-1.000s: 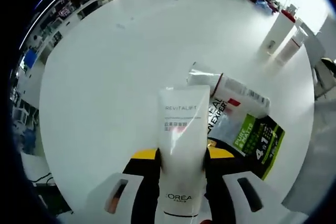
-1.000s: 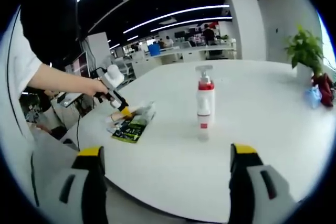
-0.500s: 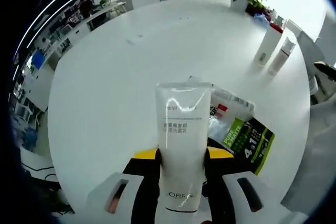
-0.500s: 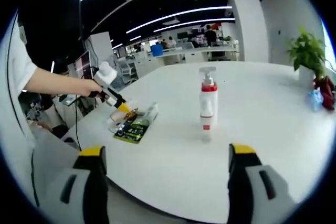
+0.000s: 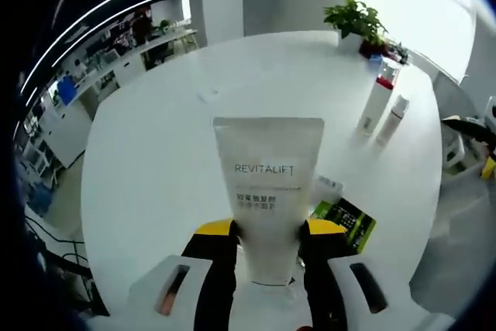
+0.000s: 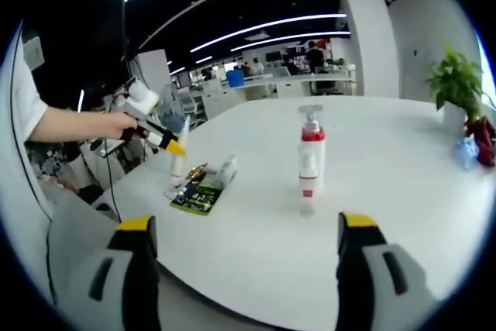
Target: Arrange the skincare products in the storage area until every visible bottle or jar stands upright without overlapping.
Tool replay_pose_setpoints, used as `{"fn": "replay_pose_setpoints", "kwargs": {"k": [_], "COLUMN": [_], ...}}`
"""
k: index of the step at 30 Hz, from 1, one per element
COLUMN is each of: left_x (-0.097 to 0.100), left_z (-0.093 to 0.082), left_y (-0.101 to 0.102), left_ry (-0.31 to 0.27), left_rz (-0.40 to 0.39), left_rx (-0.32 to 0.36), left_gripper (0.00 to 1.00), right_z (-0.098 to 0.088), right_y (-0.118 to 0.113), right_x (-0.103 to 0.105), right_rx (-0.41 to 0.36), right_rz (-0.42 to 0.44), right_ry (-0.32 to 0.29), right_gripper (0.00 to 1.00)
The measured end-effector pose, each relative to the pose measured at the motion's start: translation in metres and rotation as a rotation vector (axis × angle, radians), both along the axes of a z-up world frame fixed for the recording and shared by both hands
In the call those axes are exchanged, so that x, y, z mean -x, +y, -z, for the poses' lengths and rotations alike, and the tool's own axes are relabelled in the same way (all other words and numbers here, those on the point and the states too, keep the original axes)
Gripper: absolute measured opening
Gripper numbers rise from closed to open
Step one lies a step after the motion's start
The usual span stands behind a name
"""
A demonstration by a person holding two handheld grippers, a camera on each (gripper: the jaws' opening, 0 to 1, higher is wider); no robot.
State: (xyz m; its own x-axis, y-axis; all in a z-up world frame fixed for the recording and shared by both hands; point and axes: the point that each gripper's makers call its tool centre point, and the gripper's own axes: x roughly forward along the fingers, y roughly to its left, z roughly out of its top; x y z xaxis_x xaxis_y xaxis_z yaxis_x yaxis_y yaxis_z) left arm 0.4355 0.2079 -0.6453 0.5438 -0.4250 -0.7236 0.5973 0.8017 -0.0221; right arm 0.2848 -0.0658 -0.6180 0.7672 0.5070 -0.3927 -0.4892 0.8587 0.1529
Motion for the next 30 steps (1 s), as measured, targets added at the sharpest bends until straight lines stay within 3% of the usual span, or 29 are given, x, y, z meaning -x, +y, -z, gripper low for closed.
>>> {"fn": "replay_pose_setpoints", "kwargs": {"k": [4,10,12,13,15,21,30], "left_x": [0.006,0.02,0.025,0.026,0.034,0.046,0.062], "left_z": [-0.017,-0.038,-0.049,-0.059,-0.071,-0.113,-0.134], "left_y": [-0.014,-0.031,-0.038,-0.044,-0.05,-0.052,-0.05], "left_ry": [-0.063,-0.108,-0.143,-0.19,-0.211,-0.288,-0.323], "left_rz": [0.048,0.04,0.044,0.059,0.067,-0.036,-0.122], "left_rx": [0.042,0.09,0.102,0.114,0.124,0.218,0.257], "left_gripper": [0.29,0.29,0.29,0.29,0.29,0.29,0.29], "right_z": [-0.002,-0.004,-0.005,-0.005,-0.004,-0.003,-0.003], "right_y": [0.0,0.0,-0.001,-0.001,-0.001,0.003,0.007], "right_x": [0.0,0.0,0.0,0.0,0.0,0.001,0.004], "right_rx": [-0.002,-0.008,-0.006,-0.003,0.002,0.014,0.06], "right_rz": [-0.002,-0.001,0.0,0.001,-0.001,-0.019,-0.042], "right_ry": [-0.009,-0.025,-0.03,-0.031,-0.029,-0.029,-0.034], "right_gripper": [0.97,0.97,0.97,0.97,0.97,0.97,0.92]}}
